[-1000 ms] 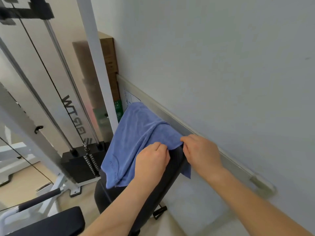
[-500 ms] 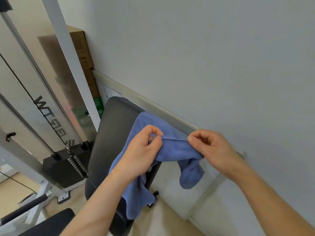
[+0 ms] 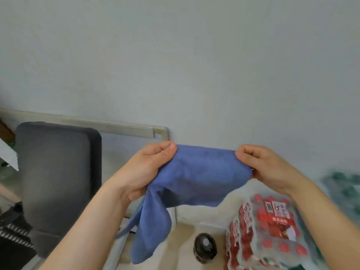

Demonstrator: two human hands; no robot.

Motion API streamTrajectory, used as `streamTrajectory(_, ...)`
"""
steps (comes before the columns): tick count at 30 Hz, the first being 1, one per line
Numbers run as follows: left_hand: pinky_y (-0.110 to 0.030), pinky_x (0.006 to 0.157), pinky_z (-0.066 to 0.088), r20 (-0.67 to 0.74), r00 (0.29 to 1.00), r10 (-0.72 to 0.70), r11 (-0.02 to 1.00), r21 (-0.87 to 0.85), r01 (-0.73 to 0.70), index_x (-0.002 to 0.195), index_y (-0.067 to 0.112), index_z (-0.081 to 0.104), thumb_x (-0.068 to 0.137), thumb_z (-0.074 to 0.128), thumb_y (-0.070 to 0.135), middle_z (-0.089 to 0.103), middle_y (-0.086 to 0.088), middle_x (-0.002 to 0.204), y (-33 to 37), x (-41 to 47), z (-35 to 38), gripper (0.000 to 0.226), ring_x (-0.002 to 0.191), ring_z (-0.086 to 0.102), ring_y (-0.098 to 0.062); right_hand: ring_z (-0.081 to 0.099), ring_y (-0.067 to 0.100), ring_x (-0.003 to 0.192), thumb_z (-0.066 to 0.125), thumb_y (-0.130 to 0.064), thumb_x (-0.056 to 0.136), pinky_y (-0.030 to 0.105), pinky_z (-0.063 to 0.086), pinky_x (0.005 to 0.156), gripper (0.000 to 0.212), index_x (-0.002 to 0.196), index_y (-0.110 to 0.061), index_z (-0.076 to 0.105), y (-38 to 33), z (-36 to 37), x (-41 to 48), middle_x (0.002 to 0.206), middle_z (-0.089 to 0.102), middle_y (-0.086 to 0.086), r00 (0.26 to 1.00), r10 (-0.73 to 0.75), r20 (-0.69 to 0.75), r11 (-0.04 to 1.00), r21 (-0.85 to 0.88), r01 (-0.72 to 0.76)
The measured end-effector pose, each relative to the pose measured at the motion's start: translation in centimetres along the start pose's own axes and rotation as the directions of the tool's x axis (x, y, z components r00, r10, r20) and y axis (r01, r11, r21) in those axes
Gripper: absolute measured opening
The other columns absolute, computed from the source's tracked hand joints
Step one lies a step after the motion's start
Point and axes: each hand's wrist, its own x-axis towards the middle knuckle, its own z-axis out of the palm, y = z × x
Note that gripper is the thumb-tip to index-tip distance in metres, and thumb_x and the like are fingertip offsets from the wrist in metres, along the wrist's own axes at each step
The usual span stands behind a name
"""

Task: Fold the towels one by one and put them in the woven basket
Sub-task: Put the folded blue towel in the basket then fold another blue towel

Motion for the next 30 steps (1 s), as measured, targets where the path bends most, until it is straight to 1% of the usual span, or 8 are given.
streamTrajectory(4,-0.021,0.052,0.044,0.151,0.988,0.019,1.000,-0.013,-0.017,0.087,-0.002,0.057,0.092,0.056,0.022,0.055,-0.011,0.071,-1.7,-0.7,9.3,0.024,0.062,0.052,-0.018,0.054,0.007,0.053,0.073,-0.017,0.075,0.016,0.042,0.051,0.012,0.072,-0.008,0.065,1.8,-7.7,-12.9,0.059,0.062,0.000,0.991,0.056,-0.124,0.969,-0.234,-0.084)
streamTrajectory(7,-0.019,0.050,0.045,0.270,0.963,0.016,1.000,-0.005,-0.015,0.078,0.008,0.059,0.091,0.055,0.016,0.056,-0.005,0.065,-2.7,-1.1,16.2,0.016,0.057,0.052,-0.012,0.051,0.009,0.052,0.074,-0.022,0.081,0.020,0.040,0.051,0.020,0.073,-0.006,0.067,4.1,-13.5,-22.7,0.060,0.060,0.007,0.937,0.179,-0.298,0.792,-0.521,-0.317)
streamTrajectory(10,-0.023,0.052,0.042,0.401,0.916,-0.013,0.995,0.099,-0.029,0.075,0.012,0.062,0.095,0.049,0.004,0.057,-0.006,0.065,-3.8,-1.5,22.9,0.025,0.057,0.051,-0.017,0.048,0.011,0.058,0.069,-0.018,0.084,0.024,0.036,0.055,0.016,0.070,-0.010,0.066,6.8,-17.4,-31.8,0.059,0.058,0.006,0.817,0.087,-0.571,0.763,-0.488,-0.423)
streamTrajectory(13,-0.027,0.051,0.039,0.517,0.856,0.003,0.946,0.276,-0.171,0.078,0.009,0.061,0.095,0.044,-0.005,0.059,-0.010,0.065,-4.5,-2.3,29.1,0.027,0.058,0.052,-0.019,0.055,0.010,0.066,0.060,-0.008,0.090,0.025,0.044,0.053,0.011,0.086,-0.014,0.068,8.7,-19.2,-39.0,0.073,0.065,0.003,0.610,0.077,-0.788,0.978,-0.058,-0.198)
streamTrajectory(15,-0.024,0.051,0.044,0.559,0.829,0.022,0.939,0.274,-0.209,0.084,0.005,0.064,0.091,0.047,-0.010,0.065,-0.007,0.067,-4.5,-2.7,32.8,0.024,0.058,0.058,-0.016,0.063,0.004,0.068,0.061,-0.012,0.087,0.021,0.051,0.050,0.009,0.087,-0.017,0.067,9.5,-19.8,-42.5,0.073,0.068,-0.008,0.489,0.182,-0.853,0.961,0.260,0.097)
streamTrajectory(18,-0.023,0.049,0.039,0.608,0.794,0.004,0.909,0.329,-0.256,0.087,0.015,0.064,0.089,0.060,0.001,0.062,-0.009,0.062,-5.0,-2.1,37.0,0.015,0.053,0.051,-0.015,0.068,0.006,0.076,0.076,-0.027,0.062,0.019,0.054,0.054,0.022,0.082,-0.020,0.071,10.8,-21.3,-45.8,0.082,0.070,-0.006,0.317,0.214,-0.924,0.894,0.317,0.318)
streamTrajectory(23,-0.028,0.060,0.043,0.733,0.670,0.120,0.647,0.454,-0.612,0.090,0.033,0.044,0.095,0.052,0.015,0.061,-0.002,0.075,-7.9,1.5,41.7,0.020,0.059,0.047,-0.015,0.050,0.009,0.065,0.061,-0.018,0.092,0.015,0.047,0.047,0.023,0.069,-0.019,0.058,13.6,-26.0,-46.0,0.068,0.052,-0.002,-0.041,0.118,-0.992,0.993,0.117,0.029)
streamTrajectory(30,-0.015,0.069,0.038,0.789,0.598,0.140,0.415,0.502,-0.759,0.081,0.038,0.064,0.061,0.033,0.004,0.054,0.022,0.090,-11.2,12.0,47.5,0.050,0.079,0.052,0.000,0.025,0.012,0.053,0.057,-0.014,0.090,0.029,0.022,0.050,0.044,0.056,-0.017,0.029,16.4,-36.9,-40.9,0.054,0.027,-0.002,-0.092,-0.088,-0.992,0.934,-0.050,-0.353)
